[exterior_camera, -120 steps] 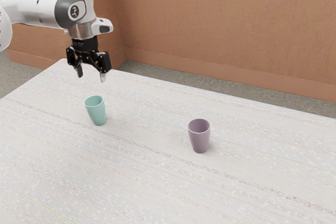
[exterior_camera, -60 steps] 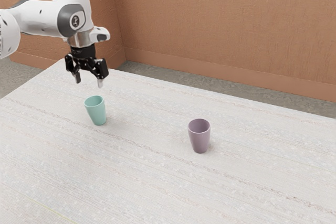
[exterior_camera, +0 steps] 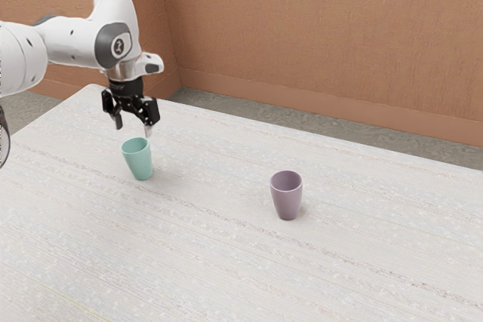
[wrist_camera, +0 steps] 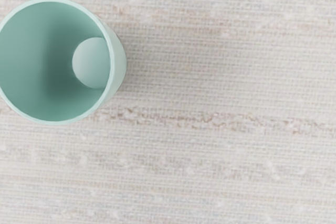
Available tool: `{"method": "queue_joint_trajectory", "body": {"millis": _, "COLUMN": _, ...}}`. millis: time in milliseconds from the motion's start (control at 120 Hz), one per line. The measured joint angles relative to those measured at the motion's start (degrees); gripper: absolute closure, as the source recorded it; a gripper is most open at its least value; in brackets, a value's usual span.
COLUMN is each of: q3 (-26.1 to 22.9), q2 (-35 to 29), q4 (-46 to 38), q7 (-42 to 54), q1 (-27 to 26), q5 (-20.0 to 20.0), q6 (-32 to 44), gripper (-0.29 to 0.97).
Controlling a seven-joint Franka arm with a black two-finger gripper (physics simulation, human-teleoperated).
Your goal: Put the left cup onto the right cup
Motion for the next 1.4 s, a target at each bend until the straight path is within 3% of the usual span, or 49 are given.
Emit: {"method": "queue_joint_trajectory", "body": {"millis": 1400, "q3": -1.3, "q2": 14.2, "q4": 11.1, "q7": 3.0, "q1": 3.2, "q5": -2.1, "q6": 1.6, "gripper": 0.00}}
